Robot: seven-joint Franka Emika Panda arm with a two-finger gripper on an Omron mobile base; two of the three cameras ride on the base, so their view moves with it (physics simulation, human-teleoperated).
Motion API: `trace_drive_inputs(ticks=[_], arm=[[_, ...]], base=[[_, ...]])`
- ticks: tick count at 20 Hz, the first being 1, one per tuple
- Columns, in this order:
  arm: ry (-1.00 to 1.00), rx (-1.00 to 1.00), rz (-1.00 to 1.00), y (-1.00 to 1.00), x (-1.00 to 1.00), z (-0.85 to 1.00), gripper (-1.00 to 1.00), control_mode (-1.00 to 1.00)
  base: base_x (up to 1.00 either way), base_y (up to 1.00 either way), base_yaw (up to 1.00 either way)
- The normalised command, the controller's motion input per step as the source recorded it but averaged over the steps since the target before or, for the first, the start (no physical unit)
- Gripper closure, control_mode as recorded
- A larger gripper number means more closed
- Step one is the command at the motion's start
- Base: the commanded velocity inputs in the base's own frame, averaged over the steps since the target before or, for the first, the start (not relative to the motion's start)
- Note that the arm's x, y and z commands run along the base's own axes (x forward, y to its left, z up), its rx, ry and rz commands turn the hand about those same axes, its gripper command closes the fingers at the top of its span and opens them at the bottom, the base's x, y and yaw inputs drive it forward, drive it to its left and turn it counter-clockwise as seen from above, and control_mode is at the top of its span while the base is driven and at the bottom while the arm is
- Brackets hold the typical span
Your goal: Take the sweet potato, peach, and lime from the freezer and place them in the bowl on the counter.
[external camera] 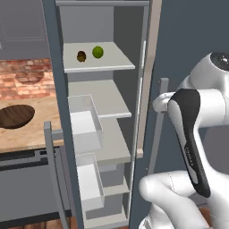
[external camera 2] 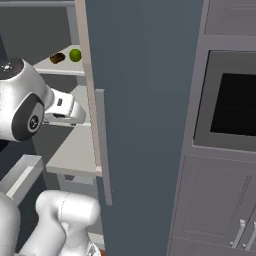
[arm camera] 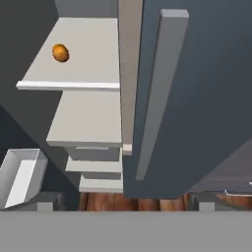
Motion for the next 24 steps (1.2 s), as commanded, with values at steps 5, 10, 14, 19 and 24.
trace_drive_inputs(ticks=[5,10,14,19,24], arm=[[-0.27,0.0,0.0,0.08,-0.47,0.48,-1.0,-1.0],[-0.24,0.0,0.0,0.21,-0.37,0.47,-1.0,-1.0],[-0.13,0.0,0.0,0.22,-0.26,0.39,-1.0,-1.0],[0.01,0.0,0.0,0.05,-0.06,0.33,-1.0,1.0],[0.0,0.0,0.0,0.0,0.0,0.0,-1.0,1.0]], base=[[0.0,0.0,0.0],[0.0,0.0,0.0],[0.0,0.0,0.0],[0.0,0.06,0.0],[0.18,0.6,0.02]])
